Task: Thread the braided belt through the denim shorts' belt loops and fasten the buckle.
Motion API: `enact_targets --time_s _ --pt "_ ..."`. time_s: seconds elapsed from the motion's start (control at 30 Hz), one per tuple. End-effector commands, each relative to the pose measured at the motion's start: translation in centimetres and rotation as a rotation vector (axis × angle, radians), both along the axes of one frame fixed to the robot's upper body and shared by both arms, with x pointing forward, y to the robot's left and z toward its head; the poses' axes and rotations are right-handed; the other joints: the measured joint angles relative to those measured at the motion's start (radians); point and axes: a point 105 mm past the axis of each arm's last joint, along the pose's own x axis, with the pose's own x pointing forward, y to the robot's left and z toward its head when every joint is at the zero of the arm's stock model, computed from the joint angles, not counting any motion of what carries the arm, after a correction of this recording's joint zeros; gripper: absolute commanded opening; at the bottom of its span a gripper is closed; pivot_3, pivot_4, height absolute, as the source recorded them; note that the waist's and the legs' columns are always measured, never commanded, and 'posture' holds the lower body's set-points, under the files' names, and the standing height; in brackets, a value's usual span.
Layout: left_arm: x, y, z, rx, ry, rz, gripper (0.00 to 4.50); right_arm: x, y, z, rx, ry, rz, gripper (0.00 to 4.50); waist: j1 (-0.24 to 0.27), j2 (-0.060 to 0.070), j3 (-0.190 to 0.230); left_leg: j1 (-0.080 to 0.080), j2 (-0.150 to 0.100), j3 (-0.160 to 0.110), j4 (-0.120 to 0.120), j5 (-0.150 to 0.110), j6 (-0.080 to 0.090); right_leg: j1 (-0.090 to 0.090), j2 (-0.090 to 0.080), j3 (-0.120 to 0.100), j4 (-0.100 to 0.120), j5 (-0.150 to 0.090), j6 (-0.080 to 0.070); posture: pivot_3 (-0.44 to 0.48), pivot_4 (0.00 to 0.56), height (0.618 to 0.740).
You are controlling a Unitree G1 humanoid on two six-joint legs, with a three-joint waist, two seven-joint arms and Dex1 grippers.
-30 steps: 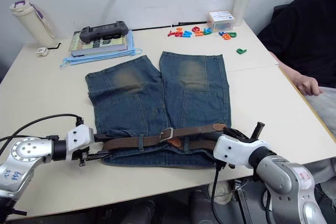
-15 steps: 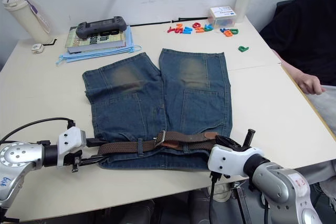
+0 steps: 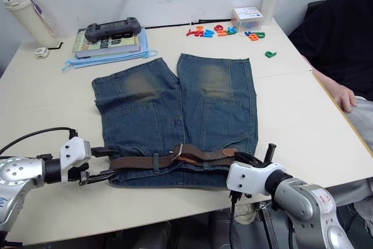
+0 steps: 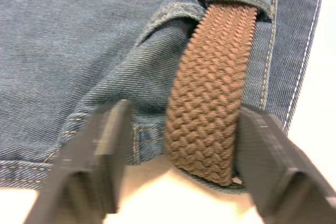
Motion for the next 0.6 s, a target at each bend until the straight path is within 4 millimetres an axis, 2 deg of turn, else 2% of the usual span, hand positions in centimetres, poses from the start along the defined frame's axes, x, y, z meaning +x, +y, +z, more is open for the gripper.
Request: enact_targets --time_s 0.03,0.13,0.17,0.3,0.43,0.5,0.6 --pt "-1.0 -0.9 1.4 -0.059 -0.015 -0.052 4.5 0.5 -0.9 1.6 0.018 -0.035 -0.015 1.92 0.001 0.0 0.0 0.0 0.0 0.0 0.0 0.0 0.0 0.0 0.0 0.0 0.0 0.0 0.0 0.0 0.15 0.707" --pt "-1.5 -1.2 2.2 -0.105 -0.002 -0.059 4.5 0.8 -1.8 2.5 0.01 -0.047 -0.008 3.28 0.002 0.0 0.0 0.0 0.0 0.0 0.001 0.0 0.0 0.0 0.0 0.0 0.0 0.0 0.0 0.0 0.15 0.707" --pt "-1.7 -1.3 2.6 -0.124 0.002 -0.063 4.5 0.8 -2.1 3.0 0.02 -0.043 0.001 3.47 0.004 -0.001 0.0 0.0 0.0 0.0 0.001 0.0 0.0 0.0 0.0 0.0 0.0 0.0 0.0 0.0 0.15 0.707" --pt "-1.9 -2.2 4.3 -0.188 0.017 -0.09 4.5 0.7 -3.0 5.1 0.134 0.002 0.026 3.47 0.009 -0.001 0.001 0.0 0.0 0.0 0.001 0.0 0.0 0.001 0.0 0.0 0.001 0.0 0.0 0.0 0.15 0.707" --pt "-1.1 -3.8 5.7 -0.224 -0.011 -0.098 4.5 1.2 -3.0 7.3 0.354 0.106 0.049 3.47 0.016 -0.001 0.001 0.0 0.0 0.0 0.003 0.0 0.001 0.001 0.0 0.0 0.001 0.0 0.001 0.0 0.15 0.707" --pt "0.3 -4.5 6.6 -0.271 -0.056 -0.067 4.5 2.9 -3.3 9.3 0.502 0.09 0.018 3.47 0.019 0.0 0.001 0.0 0.0 0.0 0.004 0.0 0.001 0.001 0.0 0.0 0.002 0.001 0.001 0.0 0.15 0.707" --pt "1.6 -5.6 7.7 -0.334 -0.106 -0.056 4.5 4.6 -2.8 10.9 0.661 0.123 0.007 3.47 0.021 0.001 0.002 0.001 -0.001 0.0 0.004 0.001 0.002 0.002 0.0 0.0 0.001 0.005 0.0 0.0 0.15 0.707"
